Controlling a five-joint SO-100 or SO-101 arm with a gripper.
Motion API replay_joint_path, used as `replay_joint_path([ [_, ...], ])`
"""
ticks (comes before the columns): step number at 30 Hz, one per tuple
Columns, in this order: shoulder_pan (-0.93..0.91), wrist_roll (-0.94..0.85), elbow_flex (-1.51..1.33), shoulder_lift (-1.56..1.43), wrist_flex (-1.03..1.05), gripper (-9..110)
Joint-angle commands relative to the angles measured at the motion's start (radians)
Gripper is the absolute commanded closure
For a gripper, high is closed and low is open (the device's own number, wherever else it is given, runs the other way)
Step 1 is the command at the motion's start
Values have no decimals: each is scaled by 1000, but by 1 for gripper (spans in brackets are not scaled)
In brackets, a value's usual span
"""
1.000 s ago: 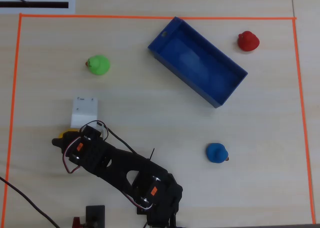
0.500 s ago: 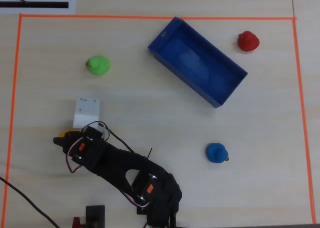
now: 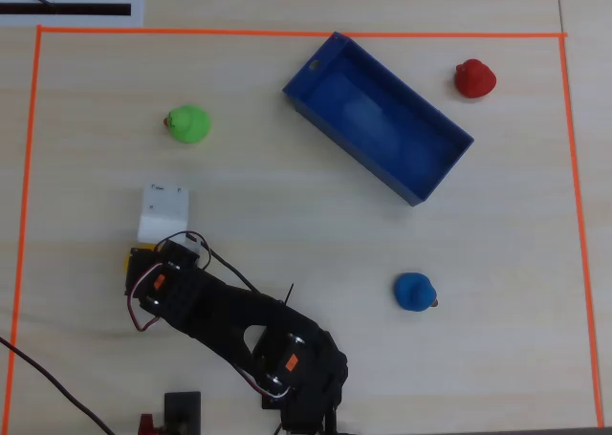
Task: Grasp yellow duck and put it into box.
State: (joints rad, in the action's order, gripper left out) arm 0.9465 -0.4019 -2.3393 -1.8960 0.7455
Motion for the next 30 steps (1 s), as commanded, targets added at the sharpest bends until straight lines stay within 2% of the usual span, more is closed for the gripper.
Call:
replay_joint_path([
  [1,-72,-31,26,-103,121,101],
  [4,-256,-124,167,-224,331,101],
  [8,-661,-299,474,-250,485,101],
  [11,-950,-405,563,-225,351,101],
  [15,-1190,-485,566,-170,146,101],
  [21,-1391,-601,399,-107,-173,101],
  [30,-1460,-690,215,-75,-296,101],
])
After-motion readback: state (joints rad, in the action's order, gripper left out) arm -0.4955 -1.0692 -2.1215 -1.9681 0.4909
